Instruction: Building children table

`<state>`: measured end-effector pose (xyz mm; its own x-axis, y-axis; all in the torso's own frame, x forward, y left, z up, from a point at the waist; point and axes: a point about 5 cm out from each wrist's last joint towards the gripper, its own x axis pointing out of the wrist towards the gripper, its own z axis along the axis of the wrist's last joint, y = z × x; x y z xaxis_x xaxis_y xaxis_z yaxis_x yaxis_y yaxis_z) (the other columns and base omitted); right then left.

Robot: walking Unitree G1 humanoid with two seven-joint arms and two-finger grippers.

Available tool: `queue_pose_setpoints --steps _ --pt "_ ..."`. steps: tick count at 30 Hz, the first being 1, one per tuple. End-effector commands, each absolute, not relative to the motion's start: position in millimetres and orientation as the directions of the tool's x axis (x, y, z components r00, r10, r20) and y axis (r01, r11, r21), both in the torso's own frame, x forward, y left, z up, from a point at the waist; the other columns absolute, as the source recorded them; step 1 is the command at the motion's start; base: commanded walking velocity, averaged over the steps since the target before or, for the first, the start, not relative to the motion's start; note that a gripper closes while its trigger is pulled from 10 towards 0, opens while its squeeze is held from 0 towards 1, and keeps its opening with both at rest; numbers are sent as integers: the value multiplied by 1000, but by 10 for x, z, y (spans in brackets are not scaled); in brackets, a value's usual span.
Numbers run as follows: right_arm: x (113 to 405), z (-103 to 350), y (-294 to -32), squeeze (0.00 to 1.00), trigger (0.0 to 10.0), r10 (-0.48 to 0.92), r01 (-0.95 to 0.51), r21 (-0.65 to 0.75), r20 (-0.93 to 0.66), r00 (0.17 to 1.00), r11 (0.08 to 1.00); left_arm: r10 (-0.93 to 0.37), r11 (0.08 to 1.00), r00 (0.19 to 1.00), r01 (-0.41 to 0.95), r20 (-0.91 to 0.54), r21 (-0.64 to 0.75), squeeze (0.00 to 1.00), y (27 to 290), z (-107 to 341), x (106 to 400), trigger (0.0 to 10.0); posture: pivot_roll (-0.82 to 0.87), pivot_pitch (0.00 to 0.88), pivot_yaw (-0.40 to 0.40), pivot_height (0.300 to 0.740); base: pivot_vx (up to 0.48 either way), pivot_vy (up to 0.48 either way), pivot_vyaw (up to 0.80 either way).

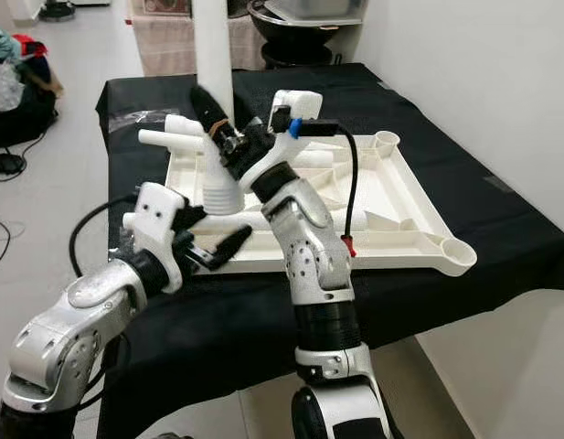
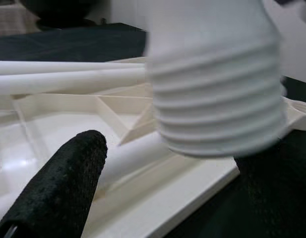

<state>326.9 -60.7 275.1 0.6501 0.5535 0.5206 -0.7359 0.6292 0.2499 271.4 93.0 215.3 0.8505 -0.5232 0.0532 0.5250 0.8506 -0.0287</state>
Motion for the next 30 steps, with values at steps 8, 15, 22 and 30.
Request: queue_pose_setpoints --steps 8,15,22,30 --pt "3132 2641 -529 0 0 541 -742 284 536 647 607 -539 839 840 542 62 -56 0 896 2147 2711 10000 45 45 -41 740 0 0 0" --pt "3089 2599 -491 0 0 535 -736 298 532 656 608 -639 763 767 642 64 -73 0 718 2135 2611 10000 44 44 -36 740 0 0 0" --pt "3079 2603 -475 0 0 534 -738 296 536 653 606 -620 778 781 624 76 -68 0 741 2151 2657 10000 47 41 -34 740 0 0 0" --pt "3057 2592 -482 0 0 535 -740 296 538 652 604 -580 810 811 584 70 -50 0 788 2143 2716 10000 46 42 -33 740 0 0 0"
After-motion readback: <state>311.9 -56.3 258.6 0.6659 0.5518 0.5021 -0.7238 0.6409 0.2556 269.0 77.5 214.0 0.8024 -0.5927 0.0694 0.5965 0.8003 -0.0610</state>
